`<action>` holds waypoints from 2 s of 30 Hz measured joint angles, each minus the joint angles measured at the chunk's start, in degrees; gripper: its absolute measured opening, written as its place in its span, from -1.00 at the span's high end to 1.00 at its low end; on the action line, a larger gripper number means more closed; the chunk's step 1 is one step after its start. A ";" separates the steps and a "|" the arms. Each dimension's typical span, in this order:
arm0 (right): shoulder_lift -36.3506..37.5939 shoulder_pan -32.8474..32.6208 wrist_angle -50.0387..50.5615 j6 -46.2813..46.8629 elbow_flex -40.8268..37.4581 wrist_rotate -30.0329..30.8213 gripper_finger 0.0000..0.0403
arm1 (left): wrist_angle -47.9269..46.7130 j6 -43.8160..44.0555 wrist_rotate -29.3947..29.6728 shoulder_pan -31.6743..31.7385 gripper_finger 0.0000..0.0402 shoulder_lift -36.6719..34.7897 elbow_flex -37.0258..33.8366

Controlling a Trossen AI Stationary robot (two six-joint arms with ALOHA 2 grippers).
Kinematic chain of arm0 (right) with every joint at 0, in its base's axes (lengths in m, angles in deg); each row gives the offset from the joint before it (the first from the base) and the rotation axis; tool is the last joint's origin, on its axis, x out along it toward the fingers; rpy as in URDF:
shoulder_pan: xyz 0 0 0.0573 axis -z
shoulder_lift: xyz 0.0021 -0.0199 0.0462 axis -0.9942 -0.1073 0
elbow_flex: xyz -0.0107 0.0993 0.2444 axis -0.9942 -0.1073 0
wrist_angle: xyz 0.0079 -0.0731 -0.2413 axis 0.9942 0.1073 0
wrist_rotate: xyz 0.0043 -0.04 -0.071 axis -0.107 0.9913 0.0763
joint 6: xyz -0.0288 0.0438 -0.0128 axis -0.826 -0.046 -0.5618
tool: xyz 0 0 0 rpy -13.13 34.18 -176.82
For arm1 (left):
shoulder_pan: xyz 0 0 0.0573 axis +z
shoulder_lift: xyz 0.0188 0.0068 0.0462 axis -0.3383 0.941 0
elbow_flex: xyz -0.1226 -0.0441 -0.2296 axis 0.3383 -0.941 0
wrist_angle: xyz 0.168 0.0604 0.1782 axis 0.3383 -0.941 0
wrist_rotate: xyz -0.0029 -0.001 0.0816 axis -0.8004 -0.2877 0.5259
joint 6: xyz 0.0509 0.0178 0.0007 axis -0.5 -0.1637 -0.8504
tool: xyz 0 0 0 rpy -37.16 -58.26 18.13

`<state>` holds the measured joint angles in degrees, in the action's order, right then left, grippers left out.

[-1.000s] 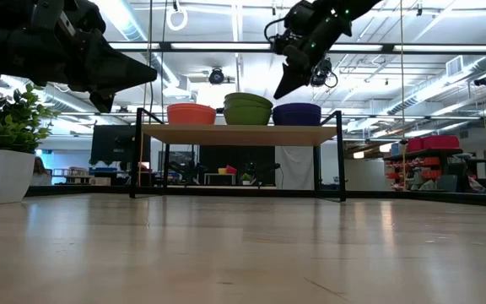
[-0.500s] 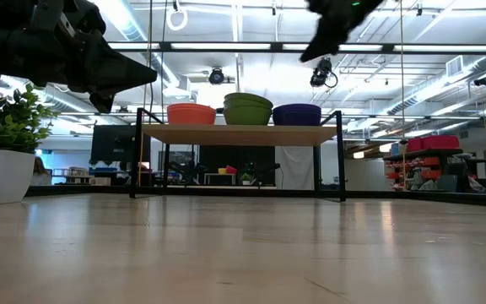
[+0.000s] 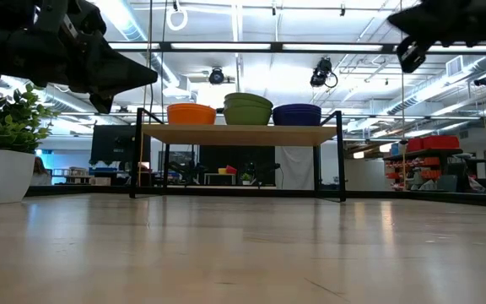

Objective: Pick & Place Mini bowls
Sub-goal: Return to Home Position

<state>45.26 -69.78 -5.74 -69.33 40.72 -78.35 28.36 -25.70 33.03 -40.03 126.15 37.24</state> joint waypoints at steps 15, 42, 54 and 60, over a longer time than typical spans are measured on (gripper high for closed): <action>5.96 -5.64 -25.15 -4.18 -20.82 -4.74 0.96 | 5.86 2.38 1.48 7.90 0.94 -0.02 0.02; 22.51 -9.11 -3.08 -6.37 -20.67 20.27 1.00 | 7.68 1.94 -3.49 11.79 0.94 -1.00 0.02; 21.79 -10.42 -2.43 -8.84 -20.69 22.57 0.91 | 7.85 -2.08 -13.78 14.39 0.94 -5.70 -0.31; 21.77 -10.42 -2.42 -8.85 -20.69 22.55 0.90 | 5.06 -2.88 -16.76 20.73 0.94 -18.38 -7.47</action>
<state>67.02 -80.20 -8.16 -78.18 20.03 -55.80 33.42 -28.58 16.27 -19.30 107.77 29.77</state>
